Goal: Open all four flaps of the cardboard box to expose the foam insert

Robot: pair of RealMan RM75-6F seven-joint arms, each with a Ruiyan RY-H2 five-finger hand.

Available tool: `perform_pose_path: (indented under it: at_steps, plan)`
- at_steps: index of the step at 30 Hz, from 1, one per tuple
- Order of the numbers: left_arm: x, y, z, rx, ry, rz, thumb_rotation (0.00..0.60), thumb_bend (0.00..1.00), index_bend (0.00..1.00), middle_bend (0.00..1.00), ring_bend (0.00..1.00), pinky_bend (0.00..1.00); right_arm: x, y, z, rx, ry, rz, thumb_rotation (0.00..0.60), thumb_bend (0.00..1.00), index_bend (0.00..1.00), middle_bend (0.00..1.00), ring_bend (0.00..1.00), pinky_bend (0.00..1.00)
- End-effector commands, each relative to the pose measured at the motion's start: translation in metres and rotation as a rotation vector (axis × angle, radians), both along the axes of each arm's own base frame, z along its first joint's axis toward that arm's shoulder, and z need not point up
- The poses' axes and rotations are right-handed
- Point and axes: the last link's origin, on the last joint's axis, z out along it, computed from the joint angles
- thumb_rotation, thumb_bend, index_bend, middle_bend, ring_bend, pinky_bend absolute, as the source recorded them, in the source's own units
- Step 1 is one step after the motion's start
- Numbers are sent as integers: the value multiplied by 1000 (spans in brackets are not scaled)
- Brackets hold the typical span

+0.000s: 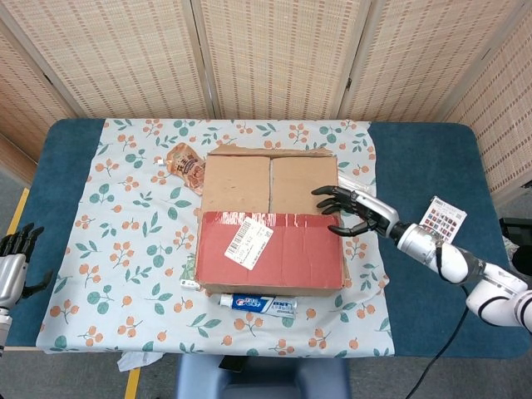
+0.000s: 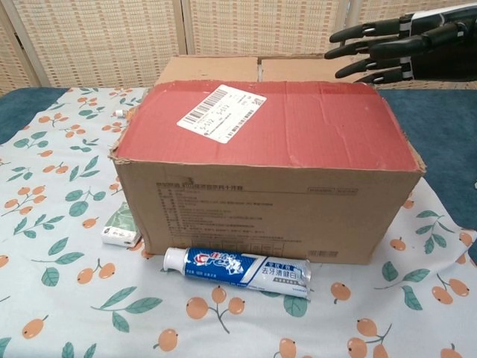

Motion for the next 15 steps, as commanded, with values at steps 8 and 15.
perform_pose_path:
  at_steps: [8, 15]
  plan:
    - [1, -1, 0, 0, 6, -8, 600, 460, 0, 0, 0, 0, 7, 19, 13, 9, -34, 48, 600, 379, 172, 141, 195, 225]
    - [5, -3, -2, 0, 15, -23, 600, 460, 0, 0, 0, 0, 13, 45, 38, -14, -48, 94, 600, 379, 172, 129, 195, 226]
